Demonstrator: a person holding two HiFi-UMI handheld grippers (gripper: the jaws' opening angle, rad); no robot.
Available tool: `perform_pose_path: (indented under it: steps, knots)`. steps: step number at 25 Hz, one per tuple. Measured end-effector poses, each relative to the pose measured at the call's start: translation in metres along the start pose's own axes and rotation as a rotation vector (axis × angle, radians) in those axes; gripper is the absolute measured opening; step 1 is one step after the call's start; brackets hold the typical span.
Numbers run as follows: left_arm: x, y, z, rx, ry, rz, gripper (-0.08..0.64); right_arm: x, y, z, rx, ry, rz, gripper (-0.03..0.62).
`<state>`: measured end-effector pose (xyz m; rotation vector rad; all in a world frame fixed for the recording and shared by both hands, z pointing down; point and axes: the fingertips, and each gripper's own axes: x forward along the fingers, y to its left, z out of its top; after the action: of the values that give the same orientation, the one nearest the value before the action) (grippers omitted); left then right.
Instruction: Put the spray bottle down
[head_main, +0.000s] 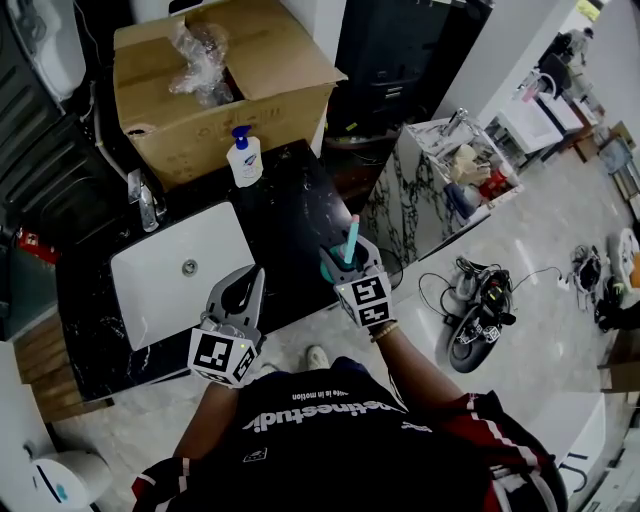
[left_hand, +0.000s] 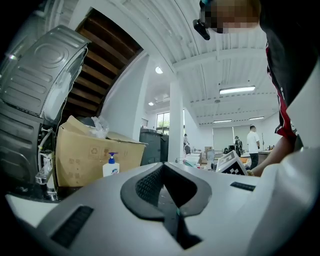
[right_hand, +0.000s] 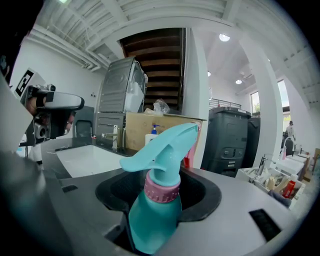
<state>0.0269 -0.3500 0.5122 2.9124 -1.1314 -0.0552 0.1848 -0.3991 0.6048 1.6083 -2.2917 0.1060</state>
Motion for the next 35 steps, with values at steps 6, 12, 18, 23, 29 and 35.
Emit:
perform_pose_path:
  steps: [6, 12, 18, 23, 29, 35]
  knots:
    - [0.001, 0.002, -0.002, -0.019, 0.001, -0.007, 0.015, -0.011, -0.003, -0.004, 0.033, 0.008, -0.021, 0.241]
    - [0.001, -0.001, 0.004, -0.010, -0.005, -0.022, 0.015, -0.039, -0.002, -0.003, 0.054, 0.011, -0.029, 0.241]
    - [-0.005, 0.006, 0.014, -0.012, -0.016, -0.009, 0.015, -0.079, -0.006, 0.019, 0.078, -0.049, -0.062, 0.241]
    - [-0.011, 0.012, 0.033, -0.005, -0.035, -0.003, 0.015, -0.104, 0.000, 0.073, 0.097, -0.192, -0.049, 0.227]
    - [-0.026, 0.014, 0.067, 0.013, -0.067, -0.014, 0.015, -0.101, 0.040, 0.147, 0.101, -0.343, 0.104, 0.126]
    - [-0.047, 0.029, 0.098, 0.019, -0.091, 0.003, 0.015, -0.098, 0.114, 0.210, 0.006, -0.417, 0.357, 0.041]
